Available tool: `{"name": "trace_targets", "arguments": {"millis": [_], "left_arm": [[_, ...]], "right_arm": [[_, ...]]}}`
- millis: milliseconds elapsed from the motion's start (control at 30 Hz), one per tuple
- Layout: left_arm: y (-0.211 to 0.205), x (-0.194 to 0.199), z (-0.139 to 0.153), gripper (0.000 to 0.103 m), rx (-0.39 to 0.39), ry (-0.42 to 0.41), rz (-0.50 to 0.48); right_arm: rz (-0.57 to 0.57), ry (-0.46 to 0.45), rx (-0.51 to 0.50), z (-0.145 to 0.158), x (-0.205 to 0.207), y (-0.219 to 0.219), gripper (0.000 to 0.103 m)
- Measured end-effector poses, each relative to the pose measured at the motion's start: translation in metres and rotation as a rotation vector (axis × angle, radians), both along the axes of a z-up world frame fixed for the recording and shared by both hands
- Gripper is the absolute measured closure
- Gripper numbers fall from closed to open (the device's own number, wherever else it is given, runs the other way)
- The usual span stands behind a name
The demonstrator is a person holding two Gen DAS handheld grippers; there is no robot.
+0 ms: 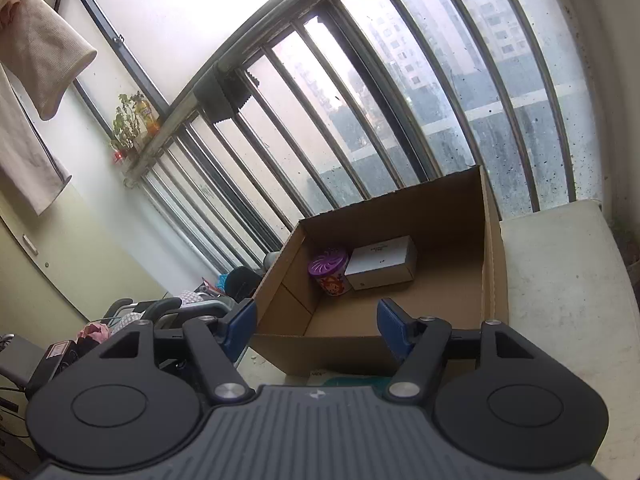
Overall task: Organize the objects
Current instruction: 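Move the left gripper to the blue wet-wipes pack and close on it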
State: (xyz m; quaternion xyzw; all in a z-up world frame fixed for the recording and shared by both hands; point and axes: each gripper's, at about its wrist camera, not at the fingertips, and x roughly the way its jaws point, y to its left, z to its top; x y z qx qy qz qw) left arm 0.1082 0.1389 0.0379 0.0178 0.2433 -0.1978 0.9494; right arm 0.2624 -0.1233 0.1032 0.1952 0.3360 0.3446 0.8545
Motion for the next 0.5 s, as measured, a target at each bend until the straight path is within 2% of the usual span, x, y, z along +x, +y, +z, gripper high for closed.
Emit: {"name": "trace_targets", "arguments": {"millis": [67, 167, 233, 333, 400, 500], "left_arm": [[0.001, -0.002, -0.010, 0.038, -0.017, 0.005, 0.001], [0.002, -0.007, -0.025, 0.021, -0.017, -0.024, 0.003], [0.005, -0.009, -0.035, 0.018, -0.030, -0.037, 0.001], [0.013, -0.001, -0.047, 0.013, -0.094, 0.009, 0.017], [0.018, 0.006, -0.055, 0.013, -0.121, 0.037, 0.029], [0.019, 0.013, -0.065, 0.012, -0.115, 0.051, 0.021]], "right_arm": [[-0.009, 0.020, 0.006, -0.021, -0.004, -0.002, 0.030], [-0.004, 0.064, 0.006, -0.048, -0.002, -0.003, 0.029], [-0.013, 0.107, 0.025, -0.067, 0.002, -0.006, 0.026], [-0.034, 0.180, 0.055, -0.090, 0.007, -0.012, 0.024], [-0.049, 0.194, 0.072, -0.099, 0.008, -0.014, 0.021], [-0.049, 0.184, 0.107, -0.109, 0.006, -0.013, 0.012]]}}
